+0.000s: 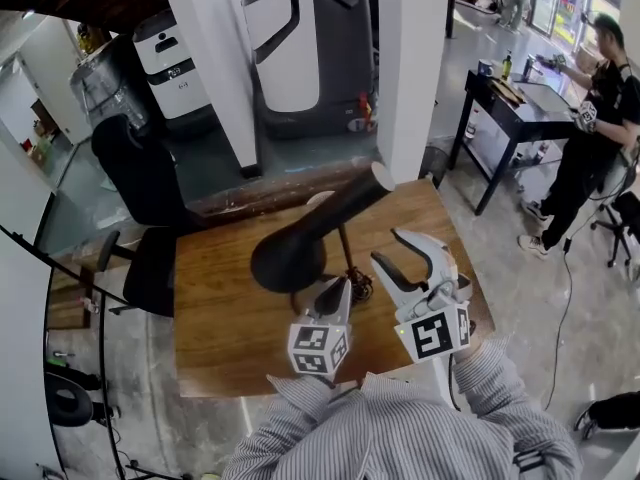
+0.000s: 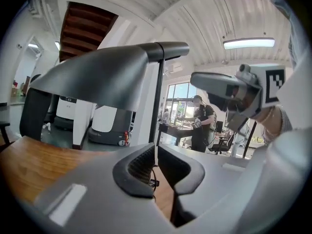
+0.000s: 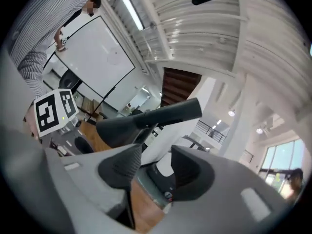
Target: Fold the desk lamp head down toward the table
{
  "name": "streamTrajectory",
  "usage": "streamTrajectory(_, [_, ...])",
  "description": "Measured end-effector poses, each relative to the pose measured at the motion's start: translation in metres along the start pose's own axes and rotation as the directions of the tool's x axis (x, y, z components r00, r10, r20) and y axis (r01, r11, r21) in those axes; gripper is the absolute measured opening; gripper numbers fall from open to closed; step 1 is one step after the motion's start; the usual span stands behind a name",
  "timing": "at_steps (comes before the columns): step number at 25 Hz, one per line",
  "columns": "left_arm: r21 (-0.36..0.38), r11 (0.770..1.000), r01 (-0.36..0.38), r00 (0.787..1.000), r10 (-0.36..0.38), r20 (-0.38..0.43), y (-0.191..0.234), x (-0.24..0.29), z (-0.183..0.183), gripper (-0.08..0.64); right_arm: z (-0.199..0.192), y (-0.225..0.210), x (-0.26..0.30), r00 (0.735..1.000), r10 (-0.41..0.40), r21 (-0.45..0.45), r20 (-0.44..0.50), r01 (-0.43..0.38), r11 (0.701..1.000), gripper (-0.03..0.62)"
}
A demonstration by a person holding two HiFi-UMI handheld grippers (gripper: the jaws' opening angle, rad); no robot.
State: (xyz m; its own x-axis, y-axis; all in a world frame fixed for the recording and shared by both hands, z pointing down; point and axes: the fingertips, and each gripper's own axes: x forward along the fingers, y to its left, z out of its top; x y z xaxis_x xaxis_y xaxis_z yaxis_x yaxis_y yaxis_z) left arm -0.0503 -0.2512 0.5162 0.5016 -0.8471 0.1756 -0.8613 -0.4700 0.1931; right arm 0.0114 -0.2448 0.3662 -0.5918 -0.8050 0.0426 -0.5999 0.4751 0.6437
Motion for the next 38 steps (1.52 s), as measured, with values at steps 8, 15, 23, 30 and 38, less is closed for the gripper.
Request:
streamTrajectory(8, [-0.027,1.0,0.011,1.0,-0.011,0.004,-0.009,-0.024,-0.005,0.005,-0.052,0.076,-0.003,0.998,0.068,0.584,-0.009,-0.05,0.81,0.032])
streamTrajectory(15, [0.015,1.0,0.016,1.0,-0.016,-0.016,-0.01,-0.035,-0.011,0.005,-0.075,0.125,-0.013,0.979,0.199,0.739,-0.034,-0.11,0.664,0.0])
streamTrajectory(23, [0.013,0.999,0.038,0.999,-0.037,-0.019,-0.013,-0.037,-0.012,0.005,-0.073,0.13,-0.012,0.978,0.209,0.737,-0.029,-0.12,0.665,0.0])
streamTrajectory(30, [-0.026,0.998,0.056,0.998,-0.056,-0.01,-0.018,-0.04,-0.015,0.005,-0.075,0.13,-0.013,0.978,0.209,0.761,-0.027,-0.115,0.639,0.0])
streamTrajectory(38, [-0.032,0.998,0.061,0.998,-0.061,-0.011,-0.023,-0.041,-0.017,0.005,-0.076,0.13,-0.019,0.98,0.194,0.747,-0.044,-0.097,0.658,0.0])
